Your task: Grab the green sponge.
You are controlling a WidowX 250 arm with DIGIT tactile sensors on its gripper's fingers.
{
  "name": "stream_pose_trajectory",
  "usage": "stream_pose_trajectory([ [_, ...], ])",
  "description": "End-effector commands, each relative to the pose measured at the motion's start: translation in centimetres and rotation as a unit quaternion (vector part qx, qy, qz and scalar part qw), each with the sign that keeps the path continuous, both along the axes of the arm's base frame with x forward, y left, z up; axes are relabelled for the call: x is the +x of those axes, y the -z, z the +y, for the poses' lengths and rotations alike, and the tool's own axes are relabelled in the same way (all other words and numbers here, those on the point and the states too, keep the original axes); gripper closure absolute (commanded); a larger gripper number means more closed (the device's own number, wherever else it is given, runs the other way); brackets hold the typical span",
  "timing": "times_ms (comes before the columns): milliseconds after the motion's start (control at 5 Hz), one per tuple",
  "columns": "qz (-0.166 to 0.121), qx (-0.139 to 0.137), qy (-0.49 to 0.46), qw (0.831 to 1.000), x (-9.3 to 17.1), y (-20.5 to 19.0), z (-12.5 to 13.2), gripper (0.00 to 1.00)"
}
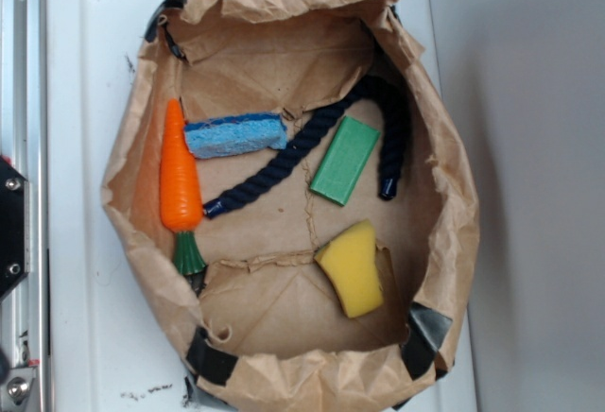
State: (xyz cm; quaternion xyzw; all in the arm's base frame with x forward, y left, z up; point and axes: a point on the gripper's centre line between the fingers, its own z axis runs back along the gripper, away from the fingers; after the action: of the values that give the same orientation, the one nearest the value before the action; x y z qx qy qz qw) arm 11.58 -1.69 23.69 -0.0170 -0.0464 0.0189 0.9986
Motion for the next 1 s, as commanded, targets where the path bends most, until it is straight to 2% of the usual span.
stream_pose_trajectory([
  [0, 0.0, 0.0, 0.0, 1.0, 0.0, 0.0, 0.0, 0.0],
  [200, 0.0, -0.003, -0.014, 1.0, 2.6, 0.1, -1.1, 0.0],
  [600, -0.018, -0.001, -0.036, 0.999, 5.9, 1.1, -1.7, 0.0],
  [800, -0.009, -0.001, -0.02, 1.0, 8.0, 2.3, -1.6, 0.0],
])
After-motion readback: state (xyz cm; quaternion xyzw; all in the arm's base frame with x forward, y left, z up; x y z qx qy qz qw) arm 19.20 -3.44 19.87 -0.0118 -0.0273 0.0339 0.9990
